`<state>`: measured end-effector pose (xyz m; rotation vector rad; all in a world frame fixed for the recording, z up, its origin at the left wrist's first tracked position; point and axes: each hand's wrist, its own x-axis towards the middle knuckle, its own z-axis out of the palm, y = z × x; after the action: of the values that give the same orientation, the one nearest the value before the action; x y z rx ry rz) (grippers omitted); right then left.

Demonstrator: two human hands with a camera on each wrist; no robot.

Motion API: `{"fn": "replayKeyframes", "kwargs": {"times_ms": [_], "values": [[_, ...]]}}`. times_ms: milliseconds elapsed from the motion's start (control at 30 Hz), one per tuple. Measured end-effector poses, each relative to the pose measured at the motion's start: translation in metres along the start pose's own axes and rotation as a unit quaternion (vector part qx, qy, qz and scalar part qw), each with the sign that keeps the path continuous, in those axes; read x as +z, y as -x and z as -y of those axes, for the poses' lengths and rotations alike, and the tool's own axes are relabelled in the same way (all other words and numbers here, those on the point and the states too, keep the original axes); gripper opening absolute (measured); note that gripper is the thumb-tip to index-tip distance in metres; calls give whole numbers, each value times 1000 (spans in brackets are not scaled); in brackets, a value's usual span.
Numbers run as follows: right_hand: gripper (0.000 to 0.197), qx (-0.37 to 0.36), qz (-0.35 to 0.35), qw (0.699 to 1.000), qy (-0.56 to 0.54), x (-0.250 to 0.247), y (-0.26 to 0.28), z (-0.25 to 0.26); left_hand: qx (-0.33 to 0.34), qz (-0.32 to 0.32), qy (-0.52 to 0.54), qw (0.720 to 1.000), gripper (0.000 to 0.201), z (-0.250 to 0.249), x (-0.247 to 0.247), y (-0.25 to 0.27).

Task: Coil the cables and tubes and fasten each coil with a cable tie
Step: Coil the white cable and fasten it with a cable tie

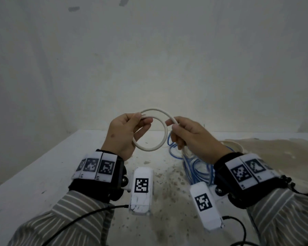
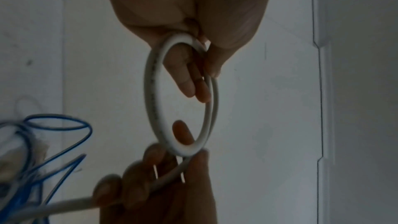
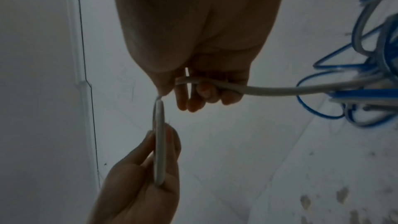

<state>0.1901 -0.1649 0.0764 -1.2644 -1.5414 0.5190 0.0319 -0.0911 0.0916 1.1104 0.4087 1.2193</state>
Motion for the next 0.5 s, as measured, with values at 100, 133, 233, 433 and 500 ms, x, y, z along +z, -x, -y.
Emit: {"fn": "replayKeyframes", "kwargs": {"times_ms": [100, 133, 233, 433, 500], "values": [[27, 21, 8, 1000, 0, 12, 3, -2, -20, 2, 17, 1000, 19, 14, -2, 5], [29, 23, 9, 1000, 0, 12, 3, -3, -26, 10, 15, 999, 19, 17, -4, 7], [31, 16, -6, 999, 27, 7, 1, -6, -53, 51, -37, 997, 18, 20, -12, 10], [32, 14, 30, 989, 145, 4, -1, -4, -122, 172, -264, 941, 19, 4, -23, 12], [32, 11, 31, 986, 163, 7, -2, -5, -137, 176, -312, 924, 25, 2, -20, 12]]}}
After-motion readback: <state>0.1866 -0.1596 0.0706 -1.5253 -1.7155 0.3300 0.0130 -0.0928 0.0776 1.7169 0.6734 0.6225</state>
